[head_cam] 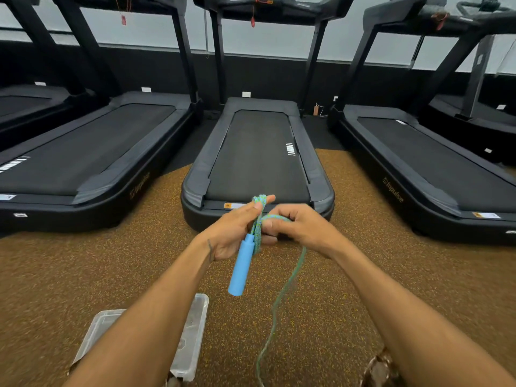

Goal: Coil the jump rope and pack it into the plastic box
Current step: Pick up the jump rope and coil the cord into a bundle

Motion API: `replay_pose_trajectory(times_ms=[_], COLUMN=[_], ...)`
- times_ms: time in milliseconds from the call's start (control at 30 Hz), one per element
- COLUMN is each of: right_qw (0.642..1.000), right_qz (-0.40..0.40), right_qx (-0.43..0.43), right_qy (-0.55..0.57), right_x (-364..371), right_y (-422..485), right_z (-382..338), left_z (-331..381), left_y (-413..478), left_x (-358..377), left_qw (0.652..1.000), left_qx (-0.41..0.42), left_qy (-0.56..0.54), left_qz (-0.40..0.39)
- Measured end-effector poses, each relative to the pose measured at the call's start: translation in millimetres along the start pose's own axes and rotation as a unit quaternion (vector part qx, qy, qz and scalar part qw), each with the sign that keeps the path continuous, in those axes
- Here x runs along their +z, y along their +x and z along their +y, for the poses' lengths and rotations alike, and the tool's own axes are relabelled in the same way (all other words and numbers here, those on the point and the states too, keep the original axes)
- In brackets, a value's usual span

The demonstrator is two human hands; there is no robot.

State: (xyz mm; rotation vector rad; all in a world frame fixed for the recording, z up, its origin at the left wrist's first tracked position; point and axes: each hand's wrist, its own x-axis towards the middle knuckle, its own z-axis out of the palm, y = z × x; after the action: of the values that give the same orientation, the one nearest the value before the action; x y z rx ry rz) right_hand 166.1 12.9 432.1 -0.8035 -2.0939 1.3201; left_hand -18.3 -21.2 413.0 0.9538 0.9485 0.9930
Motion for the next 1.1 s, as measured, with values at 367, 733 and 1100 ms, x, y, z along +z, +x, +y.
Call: replay_pose_trajectory(times_ms=[367, 733, 1100], right_qw=[0.995, 0.983, 0.940], right_qz=[0.090, 0.054, 0.015], right_qx=[-0.027, 0.124, 0.103], right_qy=[0.033, 0.123, 0.324], right_x=[-21, -13, 4], right_y=[17, 14, 7], right_z=[-14, -11, -3], left_z=[-11, 0, 13], left_y=[-12, -9, -8], left_x=[13, 8, 17], left_qw=[0.993, 0.982, 0.986], left_qx=[-0.059, -0.054, 0.042], left_qy=[-0.059, -0.075, -0.085], left_qz=[-0.081, -0.164, -0.135])
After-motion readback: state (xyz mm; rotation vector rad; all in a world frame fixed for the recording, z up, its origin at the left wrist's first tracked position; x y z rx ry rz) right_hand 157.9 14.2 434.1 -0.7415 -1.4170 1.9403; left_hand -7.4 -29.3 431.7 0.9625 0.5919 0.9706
